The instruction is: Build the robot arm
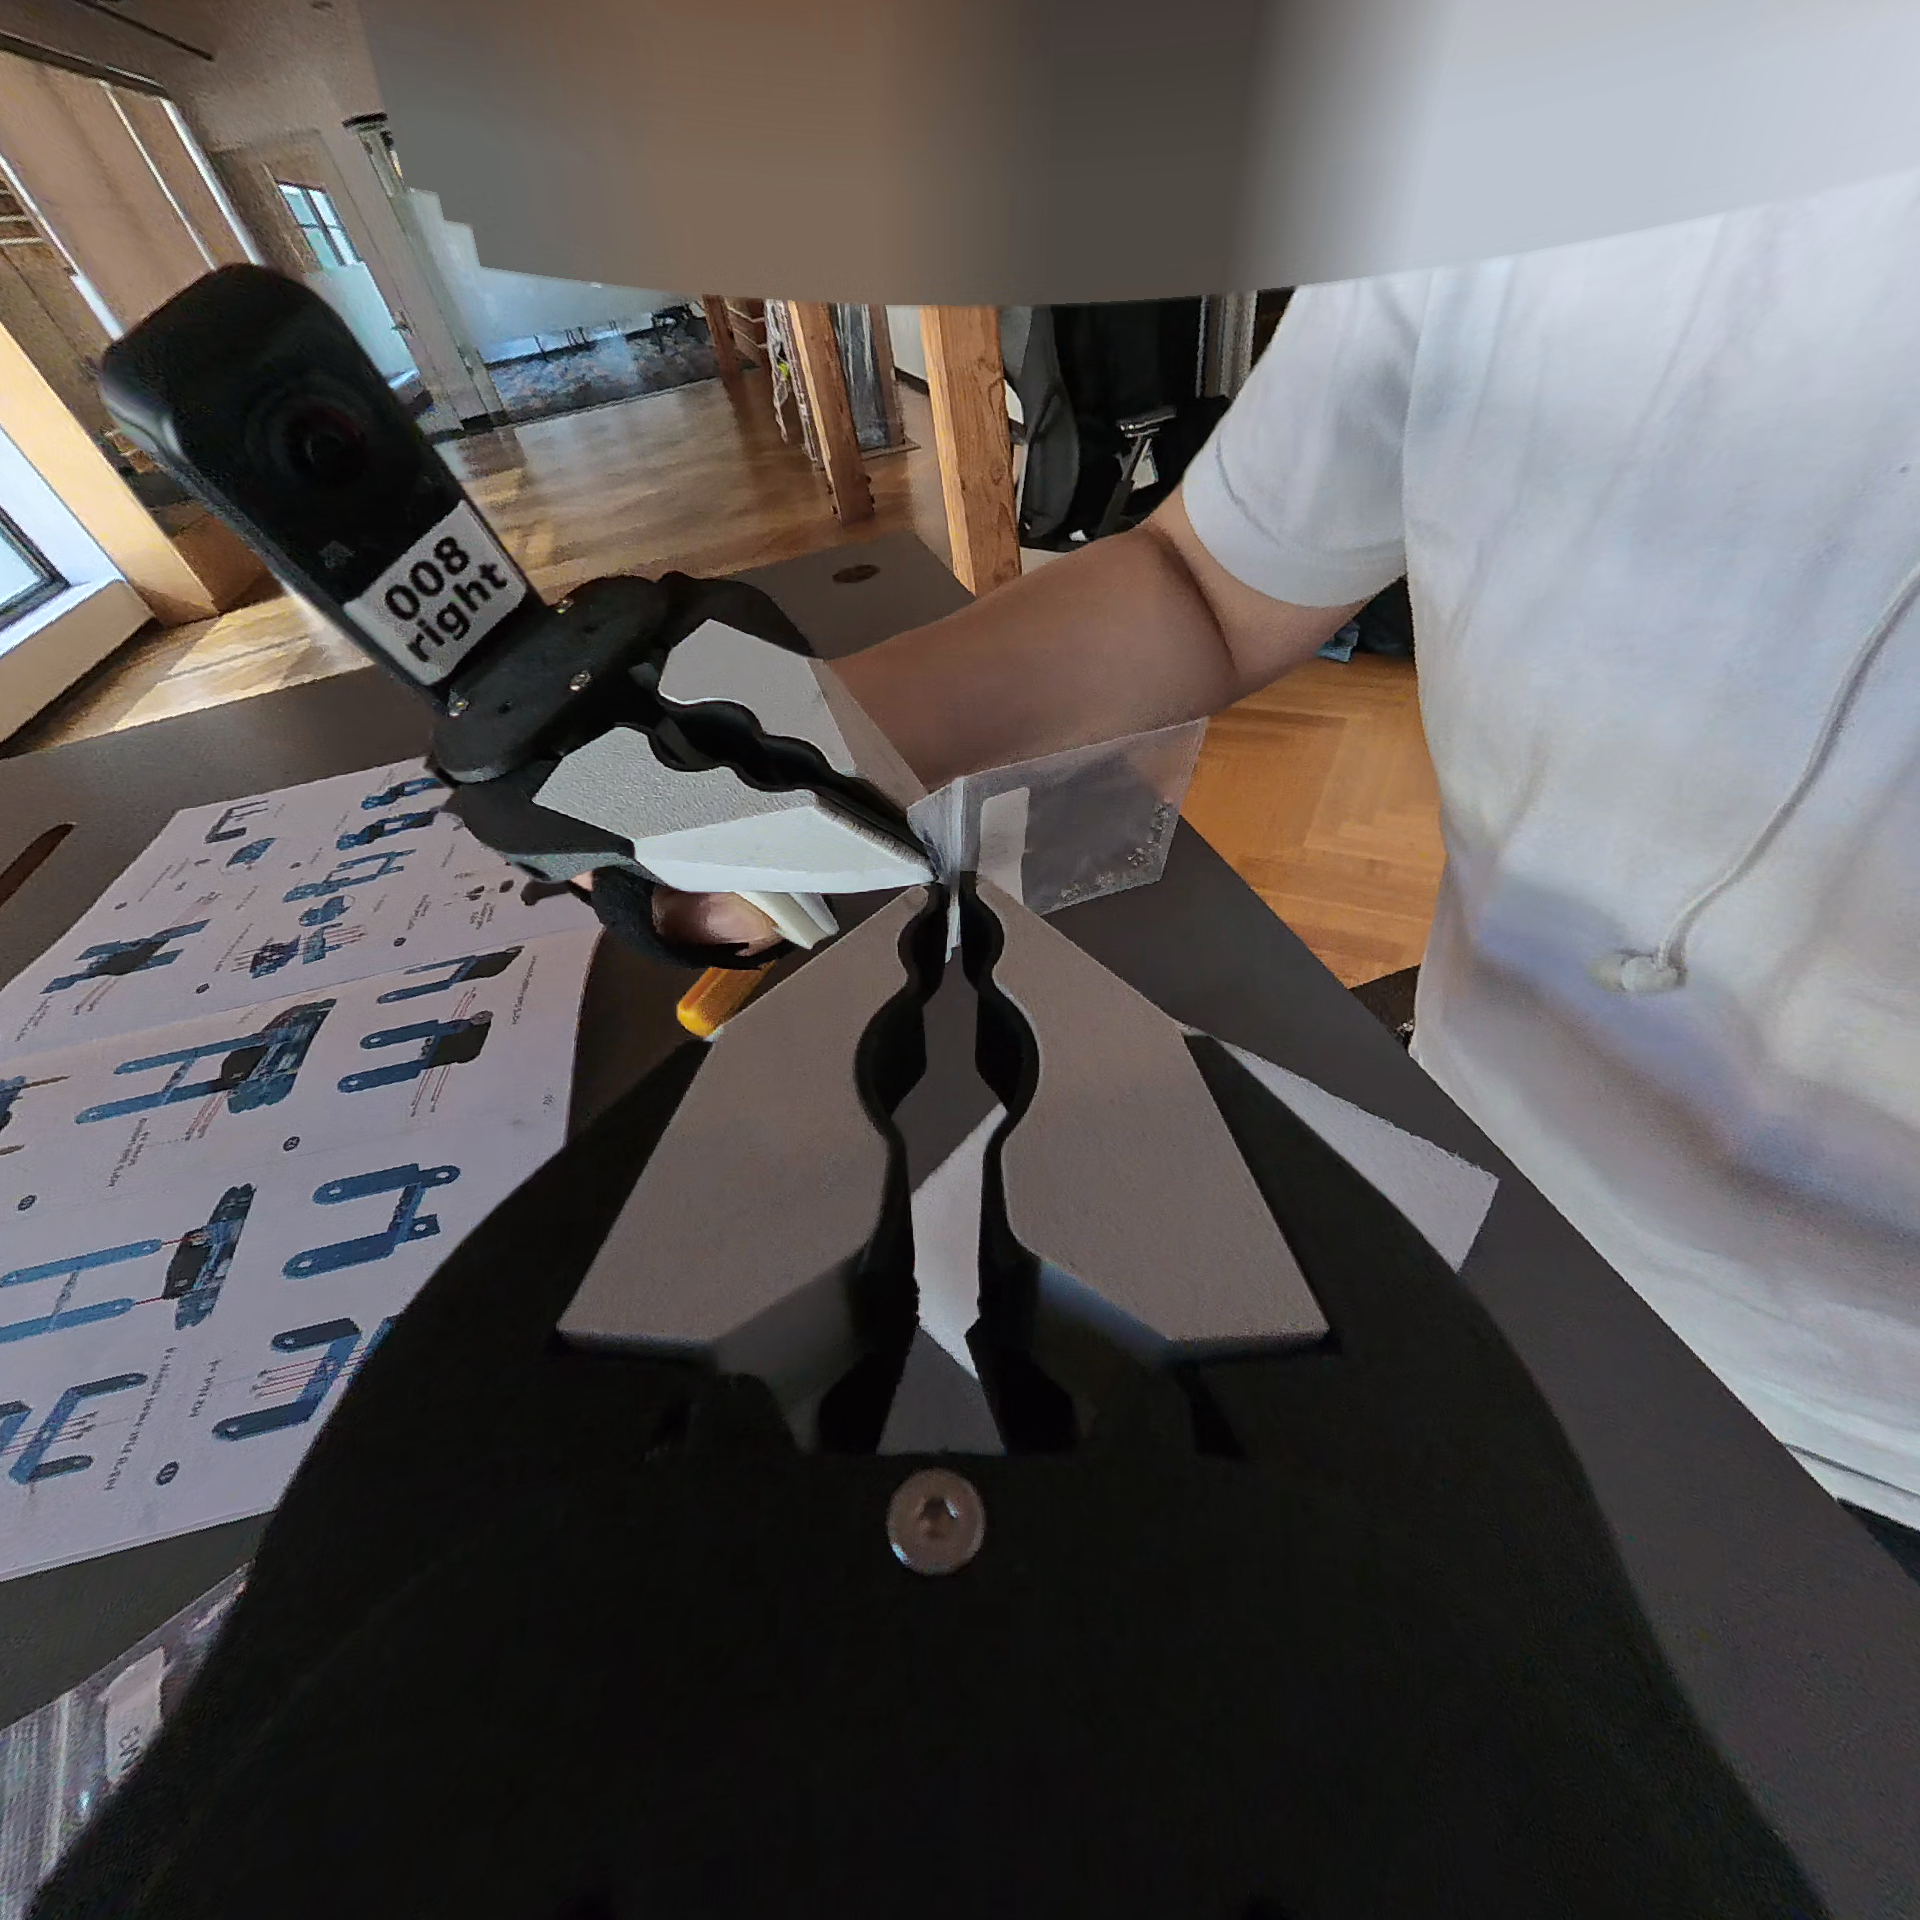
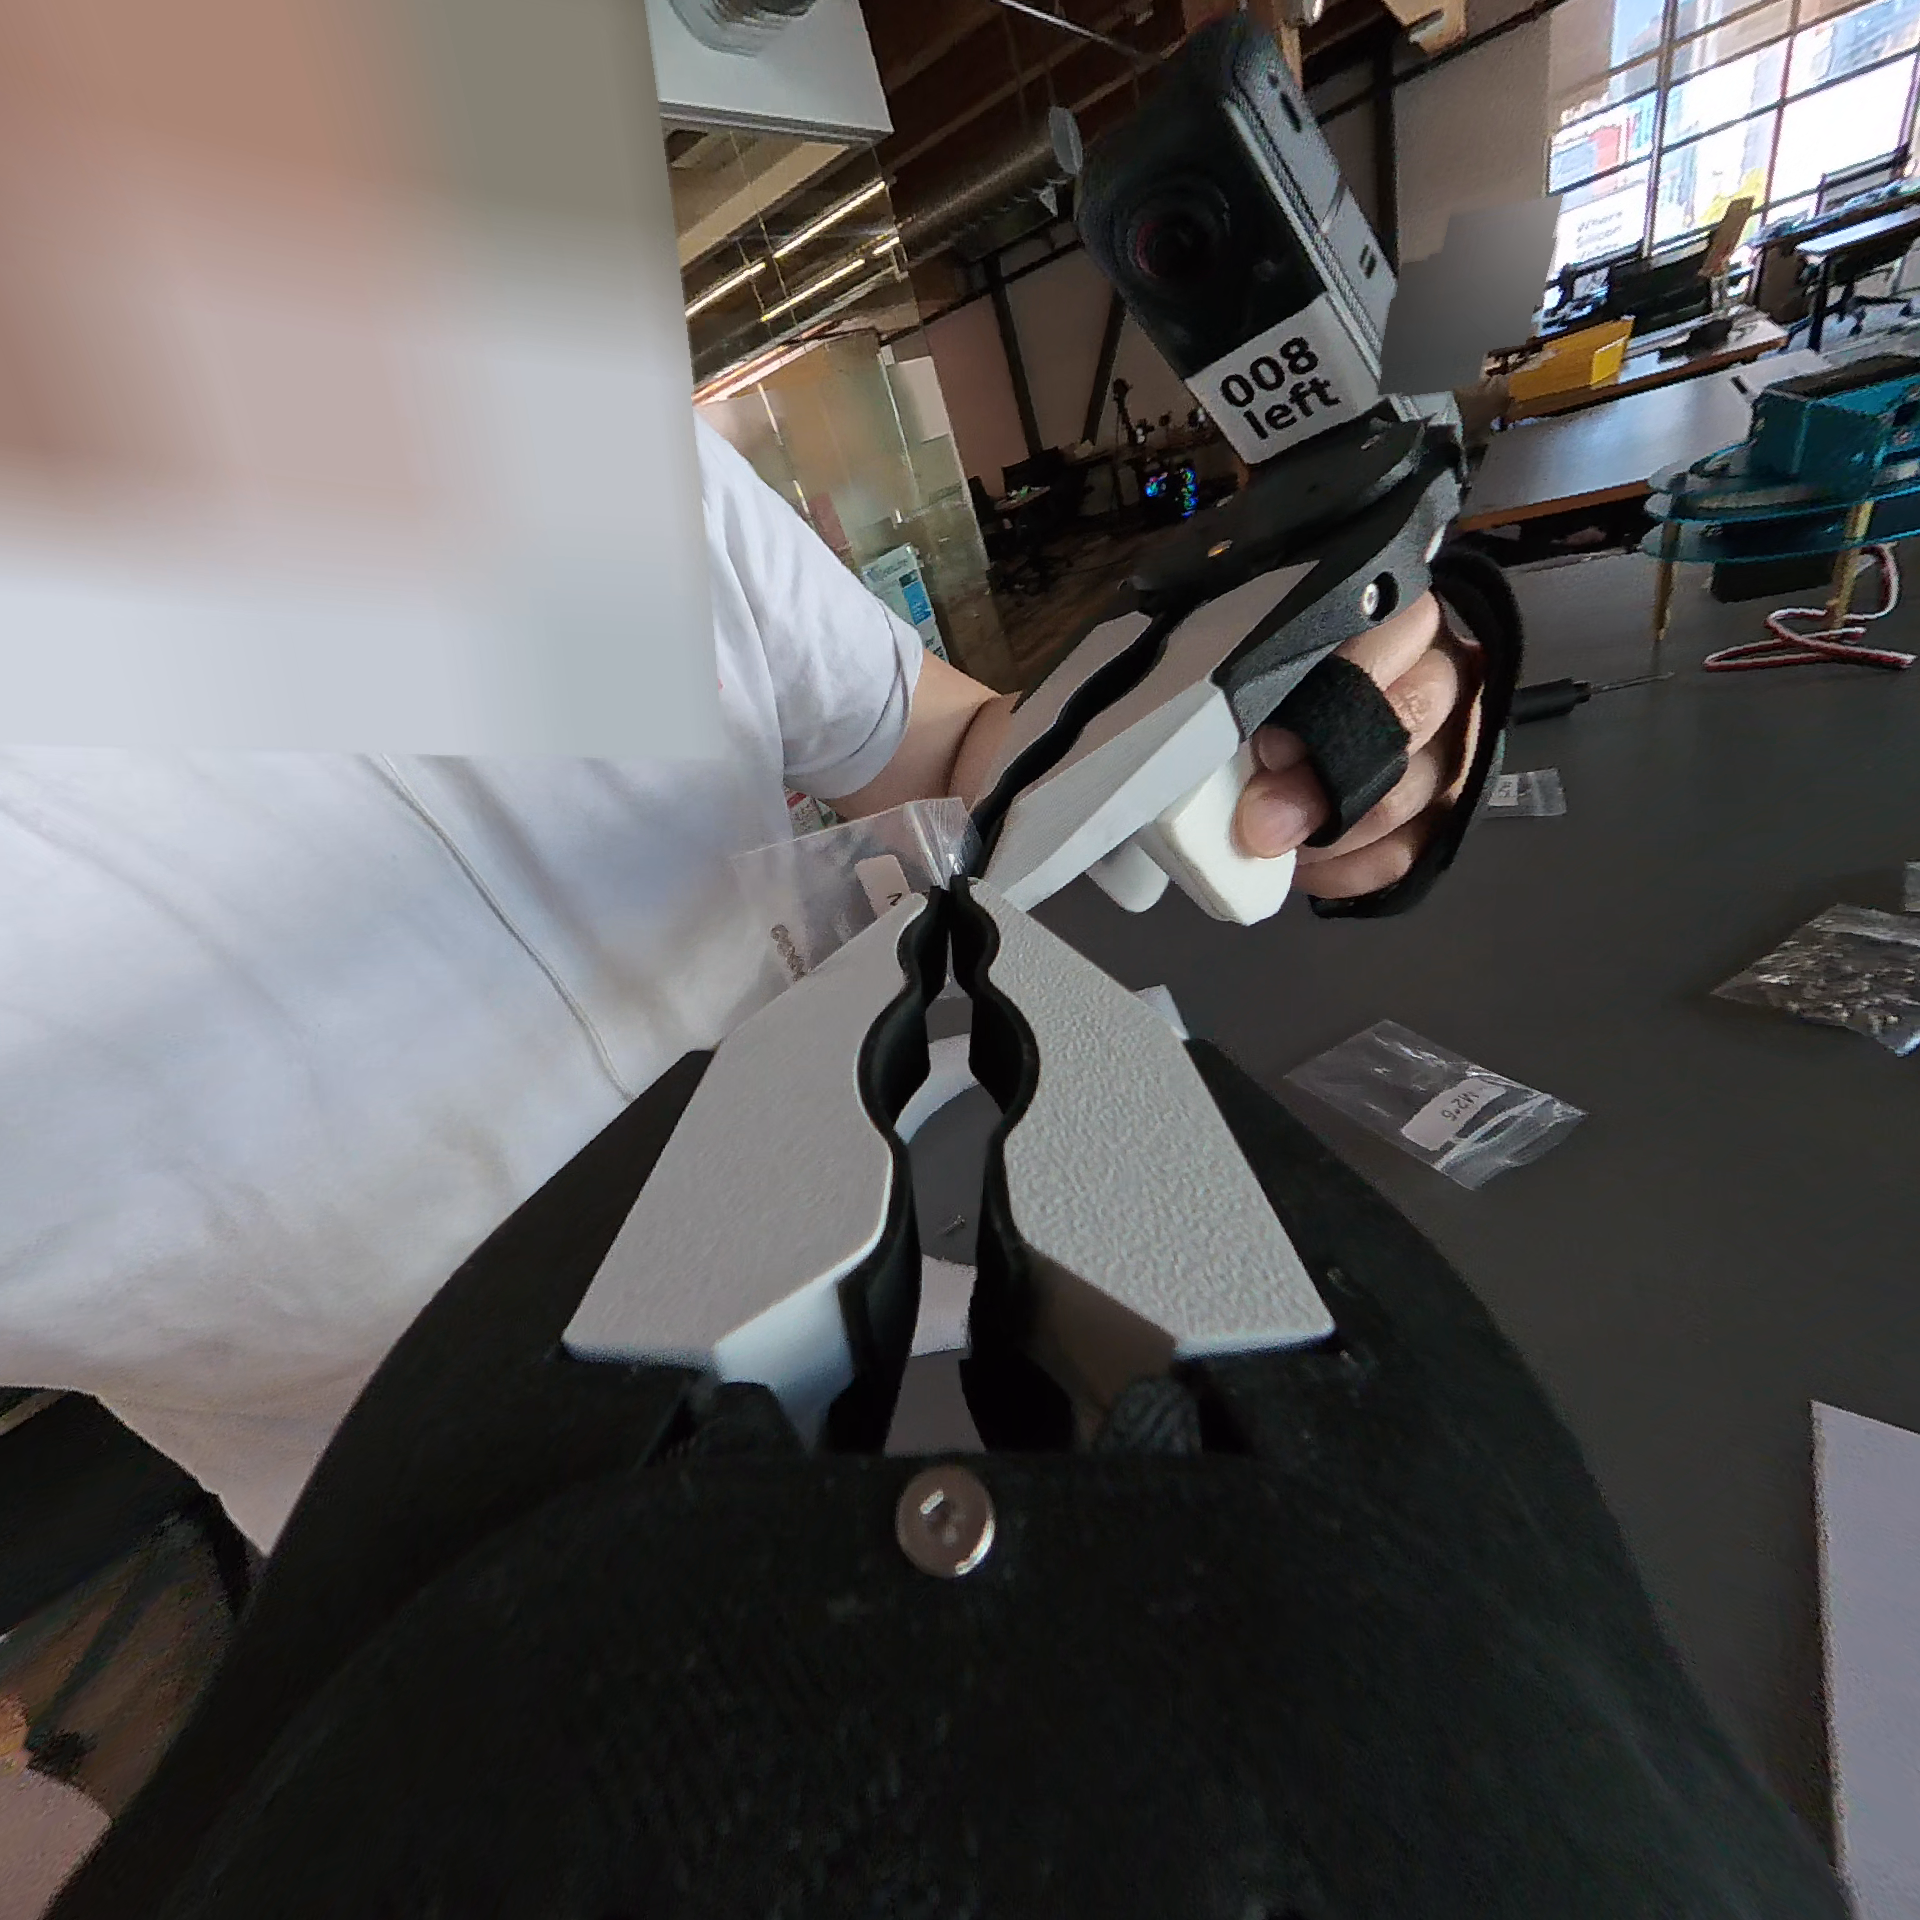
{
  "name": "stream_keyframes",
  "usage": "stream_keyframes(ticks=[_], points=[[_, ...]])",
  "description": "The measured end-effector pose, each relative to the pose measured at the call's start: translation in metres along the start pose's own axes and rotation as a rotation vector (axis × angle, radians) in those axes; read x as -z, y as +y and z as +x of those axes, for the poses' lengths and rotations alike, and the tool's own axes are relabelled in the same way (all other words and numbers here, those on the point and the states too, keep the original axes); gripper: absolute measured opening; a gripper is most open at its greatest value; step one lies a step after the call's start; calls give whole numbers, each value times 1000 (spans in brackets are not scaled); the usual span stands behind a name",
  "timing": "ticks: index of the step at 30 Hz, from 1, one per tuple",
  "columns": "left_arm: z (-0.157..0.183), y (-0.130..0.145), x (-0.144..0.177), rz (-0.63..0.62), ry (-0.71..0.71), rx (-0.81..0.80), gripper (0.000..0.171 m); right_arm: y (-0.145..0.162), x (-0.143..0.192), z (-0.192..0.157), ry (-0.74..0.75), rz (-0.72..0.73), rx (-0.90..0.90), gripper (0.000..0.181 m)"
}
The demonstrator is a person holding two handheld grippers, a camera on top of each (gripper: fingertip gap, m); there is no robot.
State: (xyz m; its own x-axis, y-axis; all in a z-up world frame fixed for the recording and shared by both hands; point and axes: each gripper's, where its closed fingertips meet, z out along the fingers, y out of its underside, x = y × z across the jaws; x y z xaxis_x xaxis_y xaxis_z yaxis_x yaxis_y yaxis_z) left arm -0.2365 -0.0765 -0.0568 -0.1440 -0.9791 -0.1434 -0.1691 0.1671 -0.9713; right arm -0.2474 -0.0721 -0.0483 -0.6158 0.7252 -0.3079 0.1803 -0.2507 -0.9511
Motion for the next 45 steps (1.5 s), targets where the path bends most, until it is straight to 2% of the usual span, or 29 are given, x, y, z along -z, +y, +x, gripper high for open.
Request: stream_keyframes(ticks=[6, 25, 37, 45], points=[[1, 3, 1, -32, -21, -53, 0, 3, -1, 0, -44, -14, -28, 0], [-4, 10, 3, -75, -56, -79, 0, 8, 2, 8, 11, -42, -4, 0], [7, 21, -2, -97, 41, -18, 0, 26, -1, 1, -39, -125, -46, 0], [12, 19, -3, -57, 100, 55, 0, 28, -1, -3, -44, -148, -41, 0]])
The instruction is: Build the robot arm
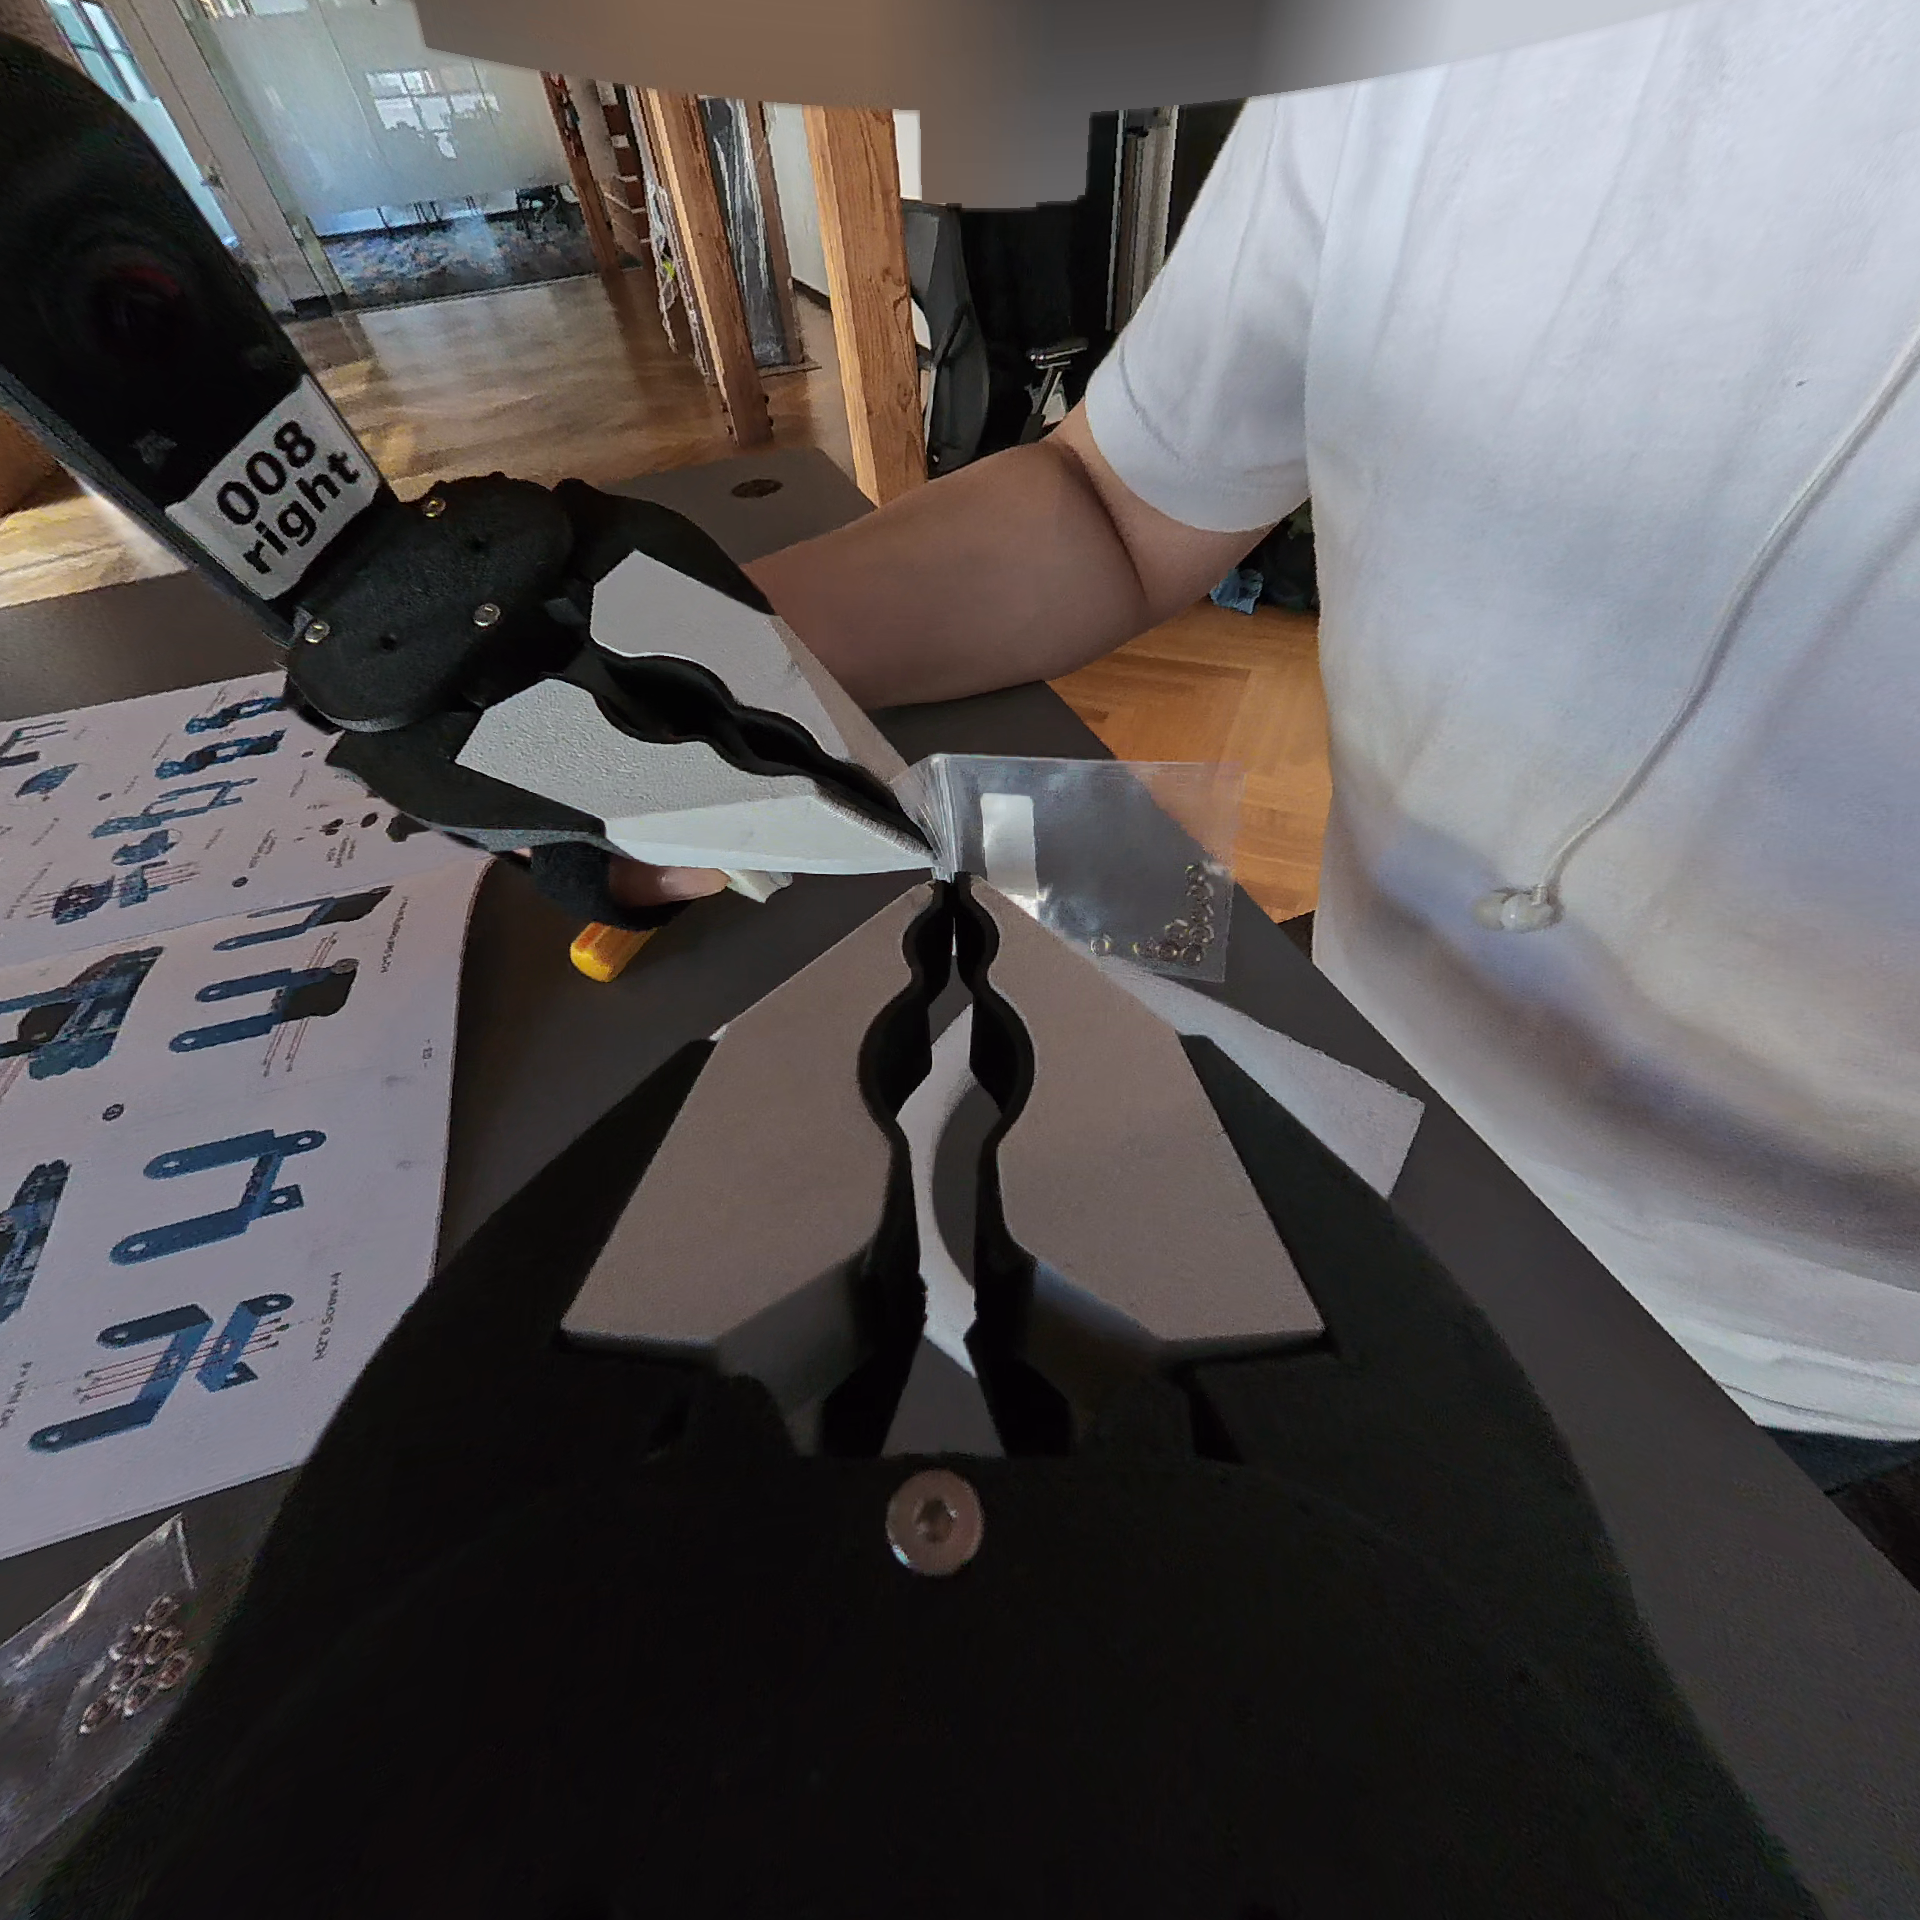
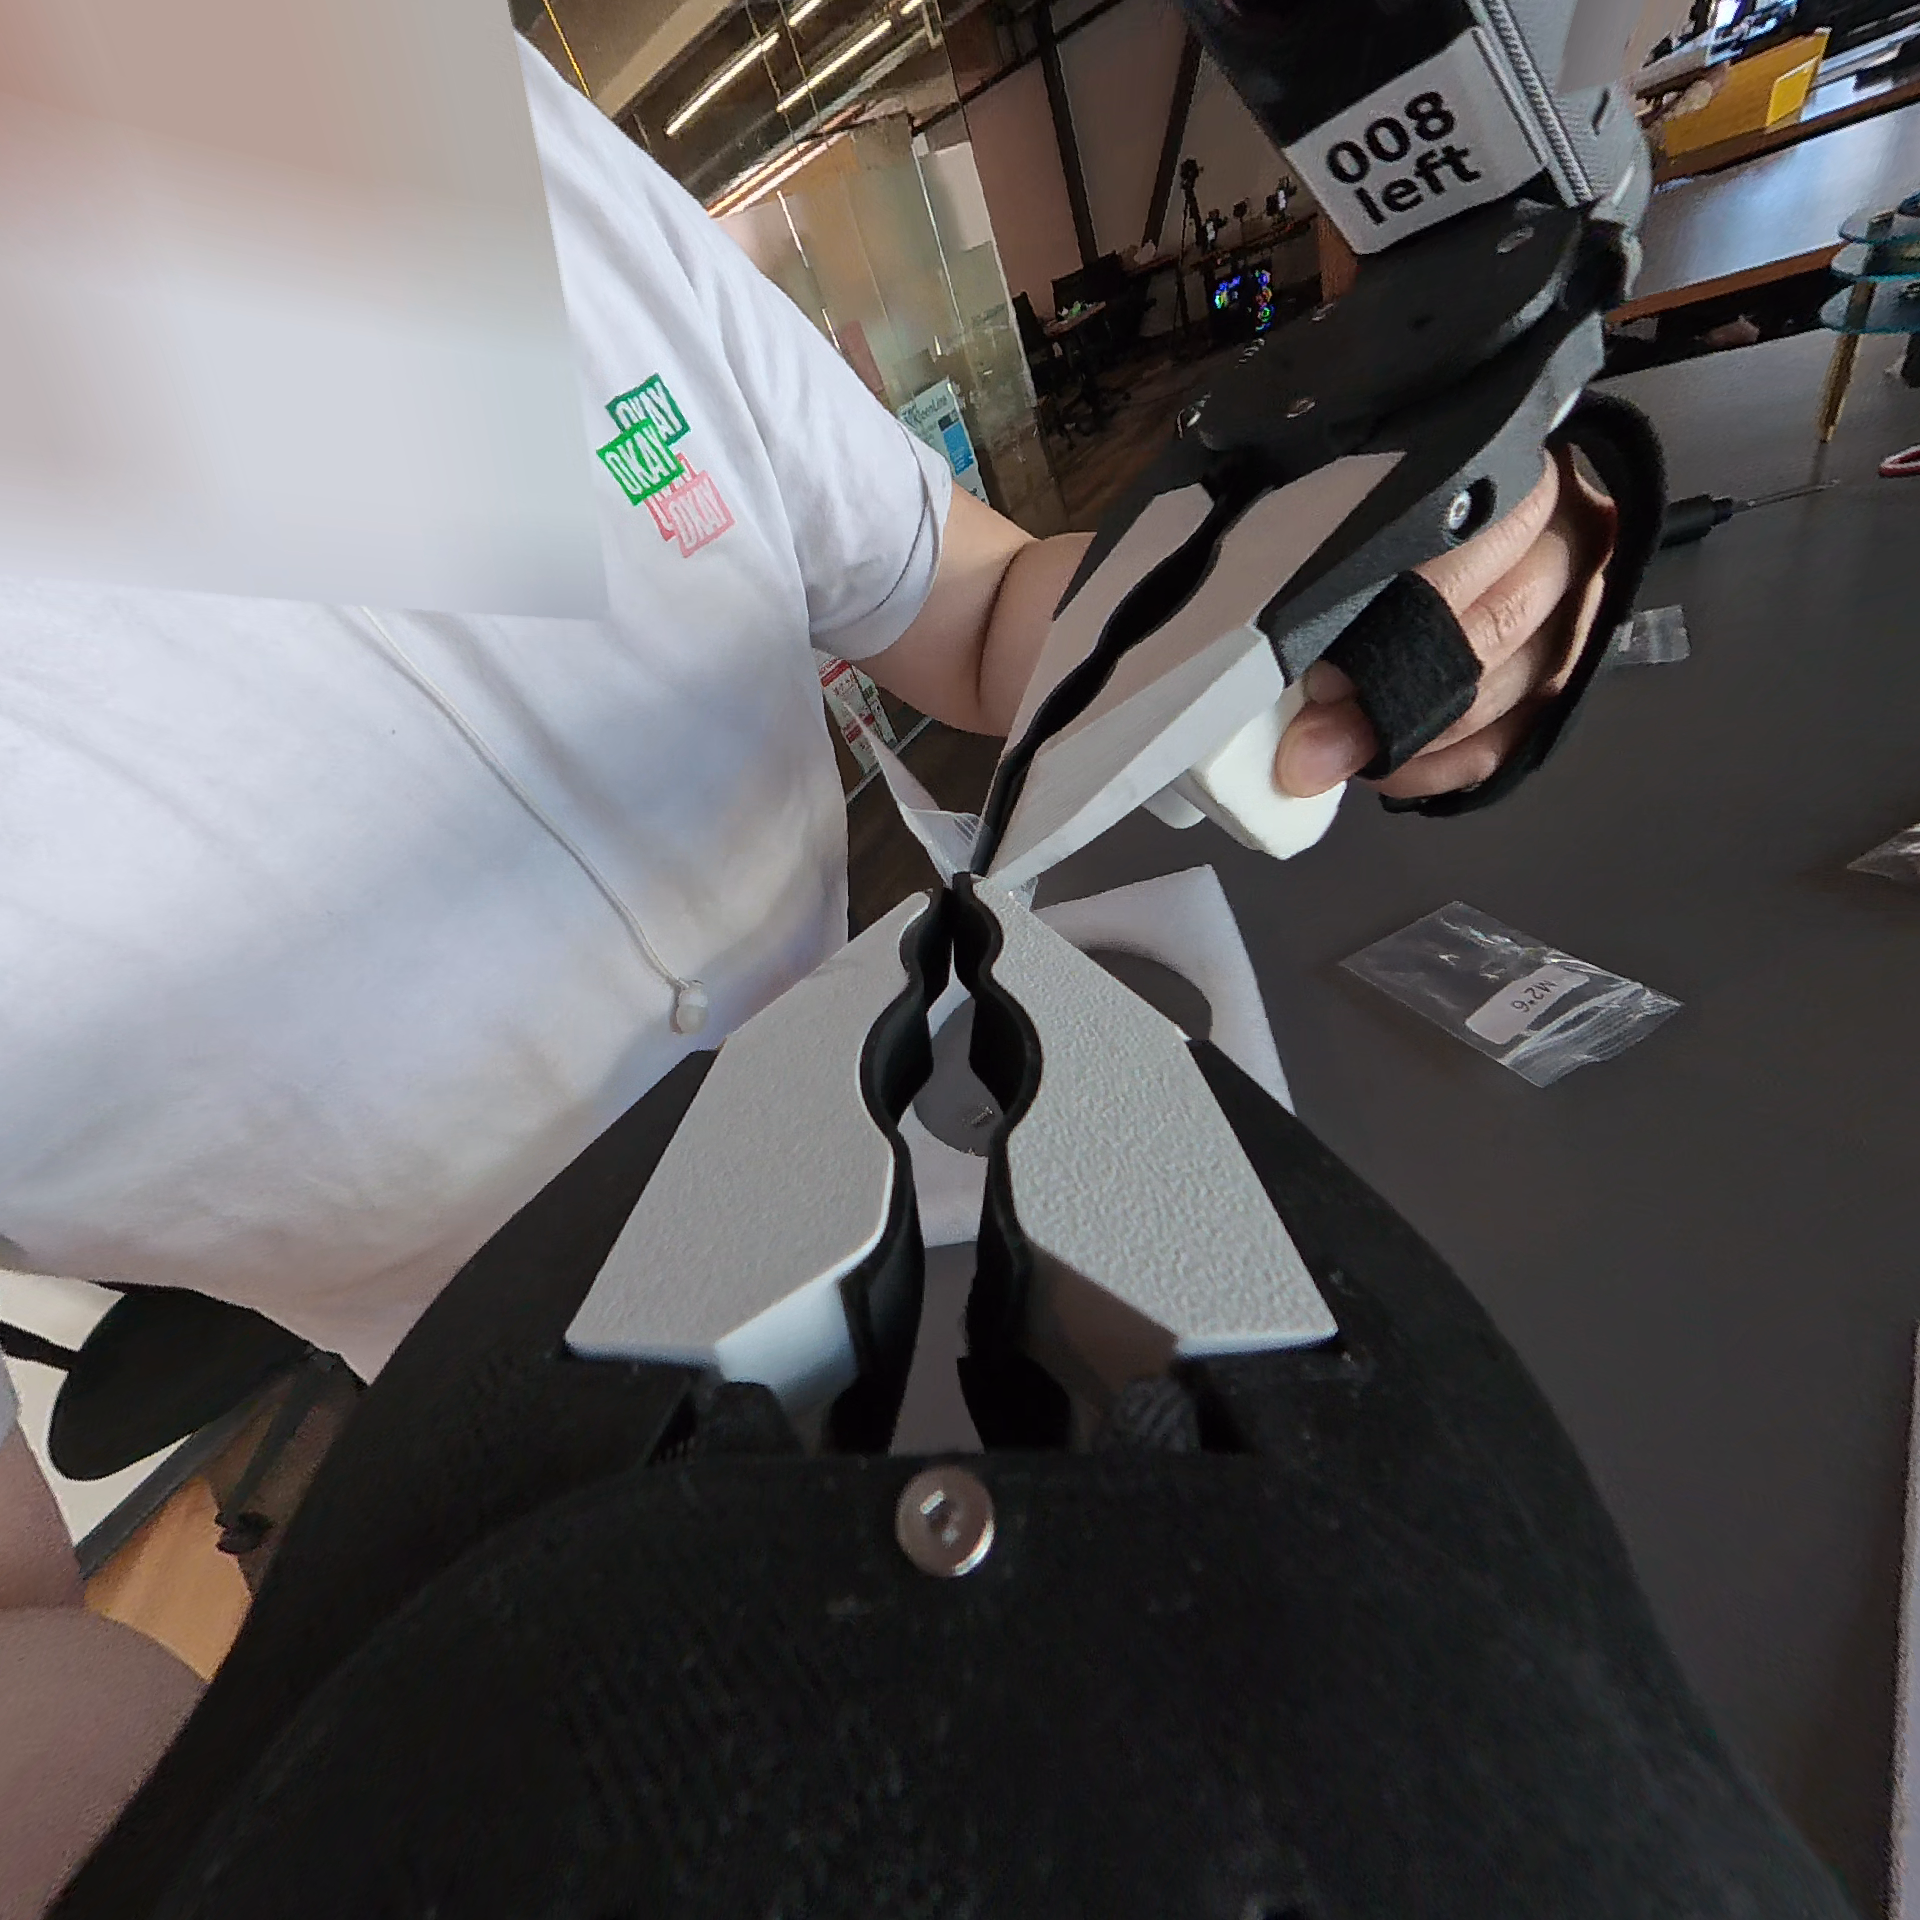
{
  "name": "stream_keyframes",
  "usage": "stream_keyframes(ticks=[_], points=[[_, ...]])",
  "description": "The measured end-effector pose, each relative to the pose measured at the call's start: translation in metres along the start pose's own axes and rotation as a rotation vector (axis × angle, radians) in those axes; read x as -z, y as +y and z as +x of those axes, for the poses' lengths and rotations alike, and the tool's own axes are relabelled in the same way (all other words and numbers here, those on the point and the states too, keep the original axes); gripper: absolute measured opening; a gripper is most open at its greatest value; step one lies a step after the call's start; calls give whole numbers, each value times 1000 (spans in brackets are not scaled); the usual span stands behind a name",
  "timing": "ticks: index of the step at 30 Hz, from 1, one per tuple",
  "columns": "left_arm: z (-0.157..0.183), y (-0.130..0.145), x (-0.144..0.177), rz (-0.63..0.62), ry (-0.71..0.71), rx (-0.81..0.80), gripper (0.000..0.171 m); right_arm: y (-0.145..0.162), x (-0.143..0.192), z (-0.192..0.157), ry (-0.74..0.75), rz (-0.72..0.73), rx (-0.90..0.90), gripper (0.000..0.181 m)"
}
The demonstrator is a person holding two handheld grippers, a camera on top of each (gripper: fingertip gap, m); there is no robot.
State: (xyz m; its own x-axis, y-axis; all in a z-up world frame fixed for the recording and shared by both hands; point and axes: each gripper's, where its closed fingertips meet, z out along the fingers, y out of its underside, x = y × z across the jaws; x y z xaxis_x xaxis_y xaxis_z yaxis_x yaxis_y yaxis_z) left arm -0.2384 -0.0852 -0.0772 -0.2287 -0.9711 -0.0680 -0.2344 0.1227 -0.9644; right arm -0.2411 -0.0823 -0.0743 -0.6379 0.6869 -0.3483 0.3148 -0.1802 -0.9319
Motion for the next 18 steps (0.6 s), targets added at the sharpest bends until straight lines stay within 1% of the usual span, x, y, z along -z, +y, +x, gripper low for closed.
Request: stream_keyframes(ticks=[7, 9, 11, 15, 18], points=[[0, -6, 0, 60, 25, 48, 0, -4, 0, -5, -12, 9, 15, 0], [-9, -9, 4, 87, -21, 53, 0, -11, 5, 0, 23, 52, 25, 0], [-17, -9, 7, 85, -66, 45, 0, -16, 9, 7, 48, 83, 19, 0], [-23, -15, 9, 119, -91, 61, 0, -22, 11, 7, 55, 112, 33, 3], [-36, -19, 15, 155, -158, 94, 0, -31, 19, 13, 128, 146, 68, 8]])
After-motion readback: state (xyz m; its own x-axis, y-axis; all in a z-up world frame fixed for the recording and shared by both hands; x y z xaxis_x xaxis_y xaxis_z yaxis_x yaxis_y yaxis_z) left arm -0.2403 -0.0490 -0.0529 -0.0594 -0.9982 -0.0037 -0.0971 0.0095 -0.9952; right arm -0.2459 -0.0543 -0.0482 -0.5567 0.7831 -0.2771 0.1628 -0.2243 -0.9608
